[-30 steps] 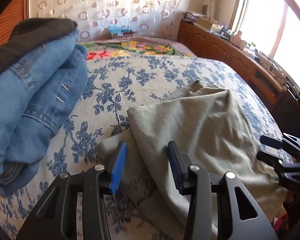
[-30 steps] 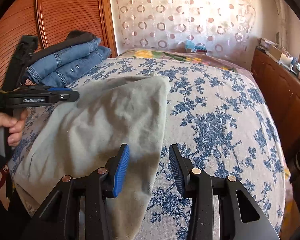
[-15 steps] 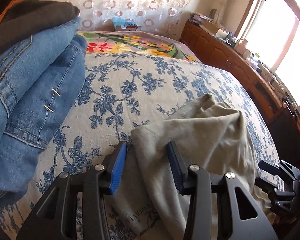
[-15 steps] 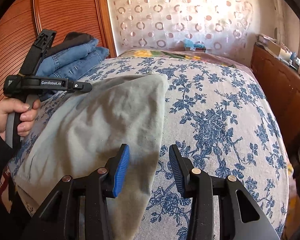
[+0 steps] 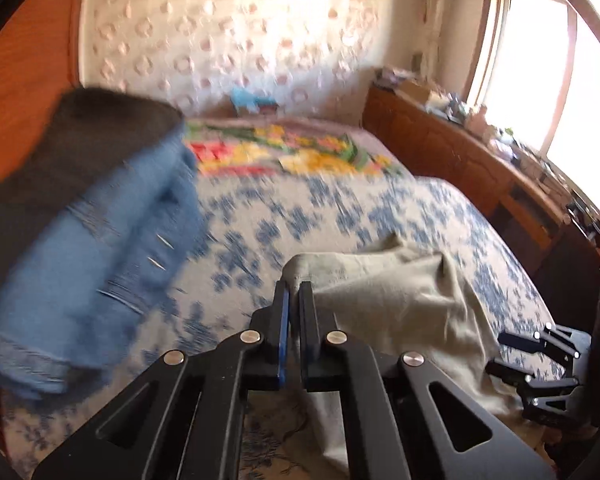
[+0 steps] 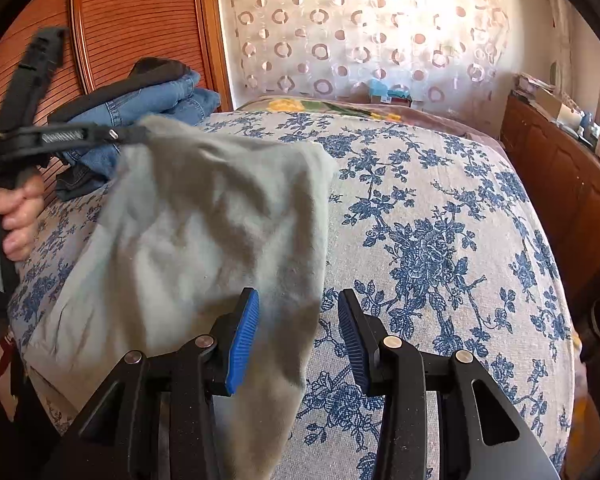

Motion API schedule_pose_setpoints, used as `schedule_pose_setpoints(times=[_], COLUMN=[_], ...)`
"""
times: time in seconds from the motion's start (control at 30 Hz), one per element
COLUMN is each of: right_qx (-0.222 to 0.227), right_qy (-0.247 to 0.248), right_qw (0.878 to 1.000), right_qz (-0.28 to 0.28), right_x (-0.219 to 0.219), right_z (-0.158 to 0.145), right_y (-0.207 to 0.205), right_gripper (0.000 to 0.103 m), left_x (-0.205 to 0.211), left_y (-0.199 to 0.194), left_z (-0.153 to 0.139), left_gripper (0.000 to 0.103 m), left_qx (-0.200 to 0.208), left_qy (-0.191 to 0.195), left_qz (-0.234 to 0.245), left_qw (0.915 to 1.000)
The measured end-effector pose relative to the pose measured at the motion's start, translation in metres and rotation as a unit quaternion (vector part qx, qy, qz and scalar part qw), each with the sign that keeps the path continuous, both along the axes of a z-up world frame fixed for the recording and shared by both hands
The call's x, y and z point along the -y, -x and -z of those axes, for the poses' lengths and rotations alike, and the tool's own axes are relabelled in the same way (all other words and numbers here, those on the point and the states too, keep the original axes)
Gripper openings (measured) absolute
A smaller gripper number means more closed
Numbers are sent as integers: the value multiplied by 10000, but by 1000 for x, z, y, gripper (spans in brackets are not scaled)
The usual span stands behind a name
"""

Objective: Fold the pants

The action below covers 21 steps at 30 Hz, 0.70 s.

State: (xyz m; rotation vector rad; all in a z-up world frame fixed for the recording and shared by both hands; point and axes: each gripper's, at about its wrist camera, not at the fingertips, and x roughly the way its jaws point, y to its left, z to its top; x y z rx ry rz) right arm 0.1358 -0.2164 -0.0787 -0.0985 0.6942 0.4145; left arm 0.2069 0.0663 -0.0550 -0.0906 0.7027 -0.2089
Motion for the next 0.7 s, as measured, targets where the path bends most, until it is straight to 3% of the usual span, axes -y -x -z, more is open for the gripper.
schedule_pose_setpoints(times=[0.1, 0.23, 0.33, 0.53, 0.7], right_qx=[1, -11, -7, -9, -19], right_qy=[20, 39, 44, 58, 47], right_qw=[10000, 10000, 10000, 10000, 10000], right_qz=[-4, -17, -16, -21, -15], right_x=[1, 1, 0, 0, 1], right_z=[0, 0, 0, 0, 0], right_y=[0, 1, 1, 1, 1], right_gripper=[43, 43, 43, 43, 43], left_x=[-5, -10, -7, 4, 20], left_y=[-5, -17, -12, 9, 28], left_z=[-1, 15, 19, 22, 26], left_gripper=[5, 8, 23, 73, 75], left_qx=[-21, -471, -455, -329, -259], left_qy=[-220, -159, -217, -164, -237], left_qz=[-105, -75, -29, 188, 352], left_qw=[9997, 9987, 9987, 9991, 9988])
